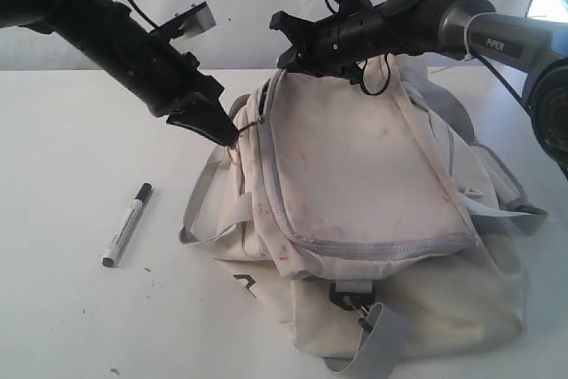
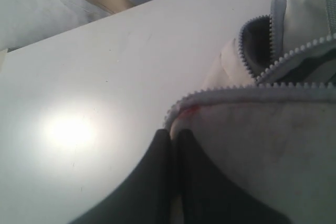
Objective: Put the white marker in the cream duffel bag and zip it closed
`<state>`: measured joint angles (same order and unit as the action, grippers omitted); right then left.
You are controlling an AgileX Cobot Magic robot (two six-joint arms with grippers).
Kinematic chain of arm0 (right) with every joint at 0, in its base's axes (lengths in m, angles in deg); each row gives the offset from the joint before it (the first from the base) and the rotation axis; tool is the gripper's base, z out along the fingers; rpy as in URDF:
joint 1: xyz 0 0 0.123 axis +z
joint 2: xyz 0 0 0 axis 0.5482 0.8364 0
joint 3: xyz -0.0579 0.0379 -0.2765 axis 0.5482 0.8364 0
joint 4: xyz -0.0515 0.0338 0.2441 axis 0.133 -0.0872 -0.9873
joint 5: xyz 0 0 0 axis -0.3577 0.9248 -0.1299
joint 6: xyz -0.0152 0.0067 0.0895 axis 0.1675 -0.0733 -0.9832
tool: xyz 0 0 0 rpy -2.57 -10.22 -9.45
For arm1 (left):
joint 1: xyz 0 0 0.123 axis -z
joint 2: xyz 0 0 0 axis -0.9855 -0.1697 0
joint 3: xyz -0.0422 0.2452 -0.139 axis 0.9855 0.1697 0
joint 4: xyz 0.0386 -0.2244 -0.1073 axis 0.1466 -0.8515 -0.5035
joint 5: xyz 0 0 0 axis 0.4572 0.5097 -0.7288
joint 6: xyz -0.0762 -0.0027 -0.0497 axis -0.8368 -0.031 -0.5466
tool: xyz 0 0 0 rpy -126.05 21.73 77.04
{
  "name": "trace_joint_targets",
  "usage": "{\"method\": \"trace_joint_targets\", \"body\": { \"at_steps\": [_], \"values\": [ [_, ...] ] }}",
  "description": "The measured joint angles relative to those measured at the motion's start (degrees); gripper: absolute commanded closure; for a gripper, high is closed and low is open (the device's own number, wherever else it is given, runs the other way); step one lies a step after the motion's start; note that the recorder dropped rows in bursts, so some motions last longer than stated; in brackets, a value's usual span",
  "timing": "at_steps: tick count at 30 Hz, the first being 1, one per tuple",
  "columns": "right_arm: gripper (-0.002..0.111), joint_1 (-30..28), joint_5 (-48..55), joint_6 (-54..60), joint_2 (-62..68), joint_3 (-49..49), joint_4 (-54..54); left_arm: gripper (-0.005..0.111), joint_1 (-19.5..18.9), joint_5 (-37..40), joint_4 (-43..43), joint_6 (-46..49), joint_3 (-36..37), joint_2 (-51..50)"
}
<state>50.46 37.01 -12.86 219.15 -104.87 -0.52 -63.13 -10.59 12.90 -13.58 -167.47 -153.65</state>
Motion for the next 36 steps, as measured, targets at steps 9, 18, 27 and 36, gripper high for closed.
{"method": "trace_joint_targets", "body": {
  "at_steps": [9, 18, 27, 36],
  "values": [
    [0.108, 0.0, 1.94, 0.11, 0.0, 0.0, -0.1, 0.101, 0.0, -0.23, 0.45, 2.97, 18.38, 8.38],
    [0.108, -0.22, 3.82, 2.13, 0.0, 0.0, -0.1, 0.028, 0.0, 0.11, 0.58, 4.5, 19.48, 8.65],
    [0.108, -0.22, 8.79, 5.88, 0.0, 0.0, -0.1, 0.029, 0.0, -4.0, 17.21, -10.44, 14.71, 8.65],
    [0.108, -1.35, 16.97, 6.23, -1.68, 0.0, 3.25, 0.03, 0.0, -13.91, 31.41, -24.6, 15.83, 8.65]
  ]
}}
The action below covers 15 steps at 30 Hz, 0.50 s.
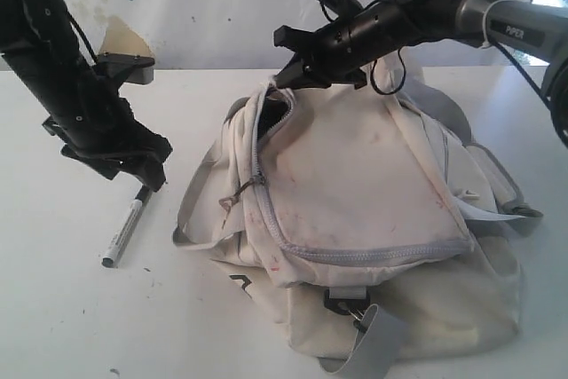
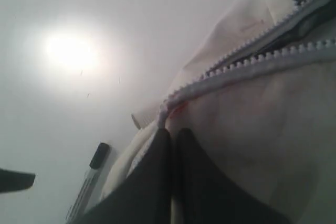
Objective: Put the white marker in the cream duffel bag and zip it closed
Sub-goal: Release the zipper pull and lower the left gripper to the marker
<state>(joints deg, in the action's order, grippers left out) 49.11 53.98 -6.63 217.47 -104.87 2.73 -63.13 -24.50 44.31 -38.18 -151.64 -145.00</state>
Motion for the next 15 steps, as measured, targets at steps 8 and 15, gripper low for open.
{"method": "trace_joint_targets", "body": {
  "at_steps": [8, 15],
  "values": [
    [0.108, -0.99, 5.61, 0.0, -0.78, 0.0, 3.55, 0.03, 0.0, -5.42, 3.4, -5.61, 0.0, -6.25],
    [0.108, -3.96, 10.27, 0.0, -3.08, 0.0, 3.77, 0.033, -0.5, -7.7, 3.62, -9.38, 0.0, -6.63]
  ]
}}
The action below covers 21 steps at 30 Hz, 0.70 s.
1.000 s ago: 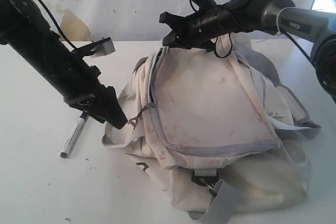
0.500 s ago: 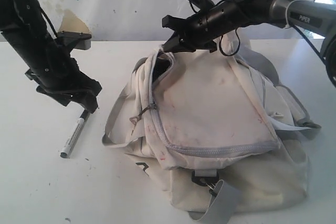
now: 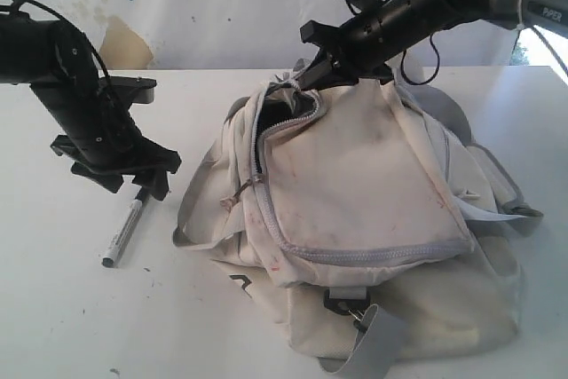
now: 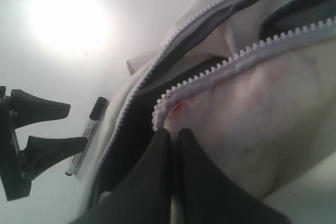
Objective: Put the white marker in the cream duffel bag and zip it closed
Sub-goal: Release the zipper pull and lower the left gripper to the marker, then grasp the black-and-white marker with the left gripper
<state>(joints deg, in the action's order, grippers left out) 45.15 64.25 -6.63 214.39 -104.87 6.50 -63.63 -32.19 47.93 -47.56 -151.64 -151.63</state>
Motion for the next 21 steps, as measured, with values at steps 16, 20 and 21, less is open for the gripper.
{"method": "trace_joint_targets", "body": {
  "at_steps": [16, 20, 21],
  "values": [
    [0.108, -2.82, 6.38, 0.0, -2.13, 0.0, 0.77, 0.056, -3.25, -0.38, -3.28, -2.11, 0.0, -5.05],
    [0.108, -2.82, 6.49, 1.18, -2.13, 0.0, 0.77, 0.062, -3.37, -0.38, -3.4, -2.01, 0.0, -5.05],
    [0.108, -2.82, 6.49, 1.76, -2.13, 0.0, 0.77, 0.066, -3.37, -0.38, -3.44, -2.01, 0.0, -5.05]
  ]
}}
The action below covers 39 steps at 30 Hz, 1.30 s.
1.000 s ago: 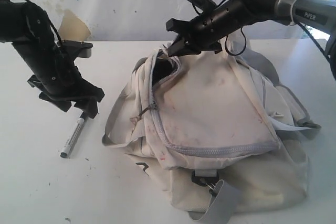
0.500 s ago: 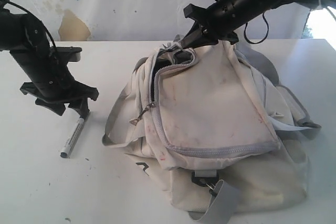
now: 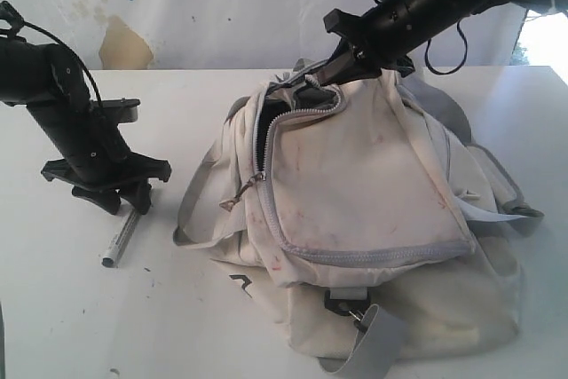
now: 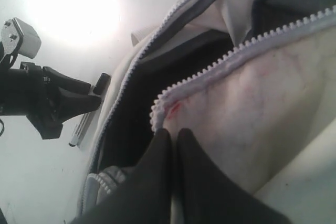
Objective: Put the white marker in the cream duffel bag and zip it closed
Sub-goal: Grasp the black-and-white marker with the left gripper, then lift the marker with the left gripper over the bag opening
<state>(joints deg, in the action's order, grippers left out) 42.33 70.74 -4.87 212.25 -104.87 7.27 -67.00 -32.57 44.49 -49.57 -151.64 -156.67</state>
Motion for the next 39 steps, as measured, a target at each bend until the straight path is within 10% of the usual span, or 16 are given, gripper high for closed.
{"method": "trace_joint_targets", "body": {
  "at_steps": [7, 39],
  "values": [
    [0.108, 0.0, 0.0, 1.14, 0.0, 0.0, 0.0, 0.107, -0.09, -0.11, -0.46, 0.12, 0.0, -0.26],
    [0.108, -0.13, 0.79, 4.53, 0.0, 0.0, 1.76, 0.107, -0.09, 6.12, -7.94, 8.49, -7.73, 0.85]
  ]
}}
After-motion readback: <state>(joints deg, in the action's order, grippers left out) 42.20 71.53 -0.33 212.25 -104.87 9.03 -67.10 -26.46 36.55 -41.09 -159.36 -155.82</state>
